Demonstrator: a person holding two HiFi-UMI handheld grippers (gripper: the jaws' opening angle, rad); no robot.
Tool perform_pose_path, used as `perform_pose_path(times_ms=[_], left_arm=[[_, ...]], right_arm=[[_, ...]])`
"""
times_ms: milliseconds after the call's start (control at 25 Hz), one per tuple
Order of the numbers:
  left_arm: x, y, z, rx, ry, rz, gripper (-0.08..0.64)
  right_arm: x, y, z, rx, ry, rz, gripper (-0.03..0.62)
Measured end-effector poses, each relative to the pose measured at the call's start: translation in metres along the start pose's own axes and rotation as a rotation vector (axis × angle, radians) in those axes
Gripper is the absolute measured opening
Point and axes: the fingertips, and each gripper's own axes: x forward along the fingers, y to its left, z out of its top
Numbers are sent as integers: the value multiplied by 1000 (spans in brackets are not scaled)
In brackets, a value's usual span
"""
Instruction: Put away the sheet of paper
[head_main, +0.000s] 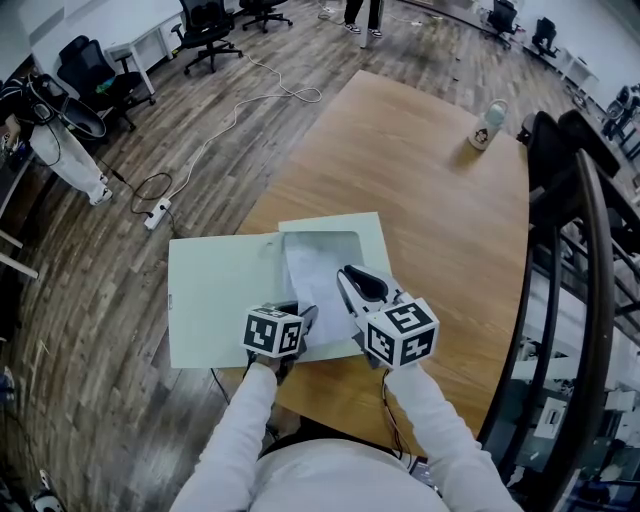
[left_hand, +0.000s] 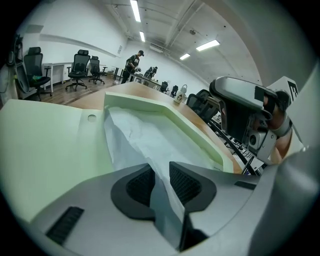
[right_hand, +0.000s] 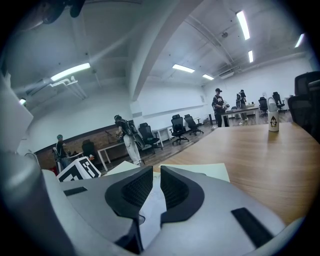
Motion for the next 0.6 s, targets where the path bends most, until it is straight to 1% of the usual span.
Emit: perform_pose_path(times_ms=[120,320,440,600], left_arm=[[-4,1,0,10,-2,19,127],[-12,10,1,26,-30,85,176],[-20,15,4,49,-54,131,187],[-33,16,15,80,-101,154,187]], right_arm=[[-3,2,2,0,-5,-5,74],[-7,3,3,-1,-21,-12,74],[-10,5,3,0,-29,-14,74],[-12,10,4,0,-38,-16,74]])
